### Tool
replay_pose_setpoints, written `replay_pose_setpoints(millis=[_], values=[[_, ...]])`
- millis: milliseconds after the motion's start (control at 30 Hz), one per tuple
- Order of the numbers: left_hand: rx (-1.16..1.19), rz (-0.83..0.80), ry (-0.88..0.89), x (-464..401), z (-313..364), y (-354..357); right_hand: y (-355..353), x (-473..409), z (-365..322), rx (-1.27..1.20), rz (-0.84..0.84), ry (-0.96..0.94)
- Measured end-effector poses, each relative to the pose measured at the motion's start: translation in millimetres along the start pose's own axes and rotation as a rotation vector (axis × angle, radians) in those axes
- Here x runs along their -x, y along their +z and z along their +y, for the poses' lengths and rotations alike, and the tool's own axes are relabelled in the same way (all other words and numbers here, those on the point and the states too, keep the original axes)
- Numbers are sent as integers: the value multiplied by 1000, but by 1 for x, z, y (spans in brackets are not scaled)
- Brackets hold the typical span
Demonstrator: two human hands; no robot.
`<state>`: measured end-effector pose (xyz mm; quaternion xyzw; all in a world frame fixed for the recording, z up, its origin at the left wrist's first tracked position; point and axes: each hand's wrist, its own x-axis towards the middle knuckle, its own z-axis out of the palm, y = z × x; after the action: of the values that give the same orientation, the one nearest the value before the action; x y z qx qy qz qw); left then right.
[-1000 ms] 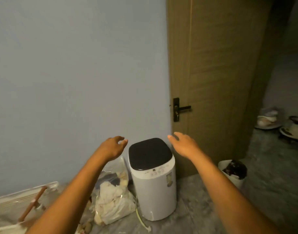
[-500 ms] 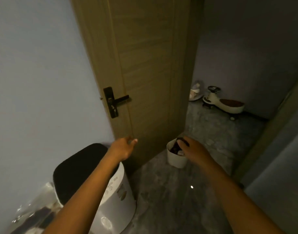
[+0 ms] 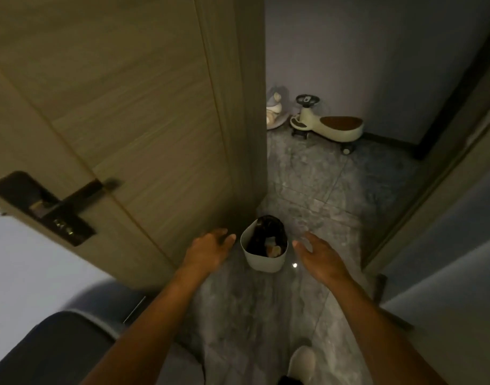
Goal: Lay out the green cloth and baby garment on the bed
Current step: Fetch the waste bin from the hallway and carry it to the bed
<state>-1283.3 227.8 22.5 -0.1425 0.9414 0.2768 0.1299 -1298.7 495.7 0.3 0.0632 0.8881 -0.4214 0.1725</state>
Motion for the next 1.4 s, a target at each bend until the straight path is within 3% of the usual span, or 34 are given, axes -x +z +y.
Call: replay_pose_setpoints(millis=[267,533,767,900,1100,1233,1333,1400], values=[[-54,-39,-25,-203,-31,91,57,-197,55,8,-6,40],[-65,-75,11,-347,-116,225,173,-329,169,5,-1,134],[153,-170,-38,-445,-189,334,266,-411,275,-62,59,241],[356,-246,-101,-477,-214,374,294,-440,315,-117,73,254],[536,-277,-53,-492,-238,401,322,-457,337,-467,-16,49],[582,-258,-124,-497,-248,419,334,-456,350,-550,-29,167],[548,-314,-58,-497,-247,420,336,-454,353,-542,-111,304],[518,-348,-19,-494,-245,415,335,-452,353,-509,-120,282]])
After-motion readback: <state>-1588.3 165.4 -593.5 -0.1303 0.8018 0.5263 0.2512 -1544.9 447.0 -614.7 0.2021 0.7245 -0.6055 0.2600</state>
